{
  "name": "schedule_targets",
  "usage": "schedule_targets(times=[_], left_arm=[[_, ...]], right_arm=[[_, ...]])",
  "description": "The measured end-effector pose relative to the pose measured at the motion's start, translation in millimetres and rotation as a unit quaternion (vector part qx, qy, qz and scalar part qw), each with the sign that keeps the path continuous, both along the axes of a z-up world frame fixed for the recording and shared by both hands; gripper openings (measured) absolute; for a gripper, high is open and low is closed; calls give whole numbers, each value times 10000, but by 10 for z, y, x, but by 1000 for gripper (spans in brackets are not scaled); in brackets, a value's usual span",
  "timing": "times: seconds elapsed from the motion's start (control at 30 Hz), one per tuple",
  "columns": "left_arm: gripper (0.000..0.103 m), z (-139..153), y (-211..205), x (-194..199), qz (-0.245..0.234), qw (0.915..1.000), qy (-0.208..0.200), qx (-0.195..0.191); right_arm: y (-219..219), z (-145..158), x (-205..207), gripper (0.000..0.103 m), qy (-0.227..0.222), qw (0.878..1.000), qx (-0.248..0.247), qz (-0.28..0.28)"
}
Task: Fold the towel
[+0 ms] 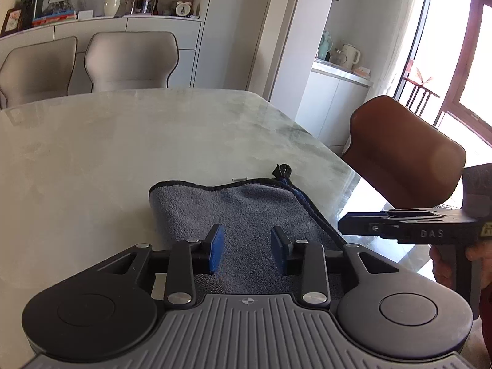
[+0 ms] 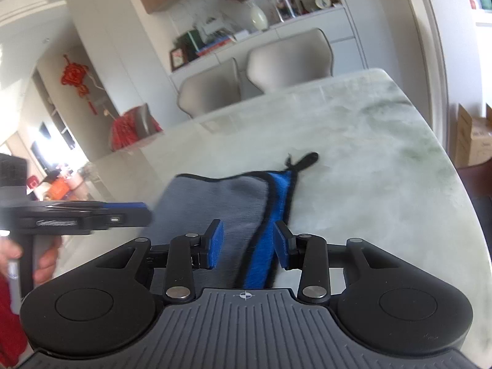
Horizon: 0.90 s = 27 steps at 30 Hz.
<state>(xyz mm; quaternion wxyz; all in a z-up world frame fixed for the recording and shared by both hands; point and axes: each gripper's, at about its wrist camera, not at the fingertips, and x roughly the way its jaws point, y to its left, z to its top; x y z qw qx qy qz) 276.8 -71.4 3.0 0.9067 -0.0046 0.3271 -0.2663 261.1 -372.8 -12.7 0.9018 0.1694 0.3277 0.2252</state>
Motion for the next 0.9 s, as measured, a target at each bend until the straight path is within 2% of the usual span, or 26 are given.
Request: schedule_targets(times=[0.13, 0.2, 0.33, 0.43, 0.47, 0.5, 0.6, 0.8, 0.9], left_arm=[[35, -30, -103, -55, -249, 9992, -180, 259], [36, -65, -134, -52, -301, 9987, -185, 363], [36, -120, -146, -20, -332, 9987, -62, 369], [37, -141, -152, 2, -331, 9988, -37, 361], [37, -144, -148, 5, -326, 9988, -26, 352], [37, -146, -144, 2, -327, 9989, -19, 347], [39, -157, -141, -7, -321, 9988, -13, 358], [40, -181, -134, 3, -313, 9989, 36, 355], [40, -184, -132, 18, -311, 9989, 73, 329]], right_arm=[[-8, -91, 108, 29, 214, 9997, 78, 26], [-42, -130, 162, 30, 340, 9989, 327, 52], [-68, -144, 207, 30, 410, 9974, 585, 98], [-53, -137, 225, 29, 428, 9975, 552, 139], [-48, -133, 232, 26, 416, 9976, 540, 146], [-46, -124, 235, 18, 385, 9977, 544, 158], [-36, -89, 232, 8, 250, 9982, 529, 154], [18, -8, 212, 2, 70, 9993, 294, 204], [-11, -3, 281, 4, 262, 9991, 294, 153]])
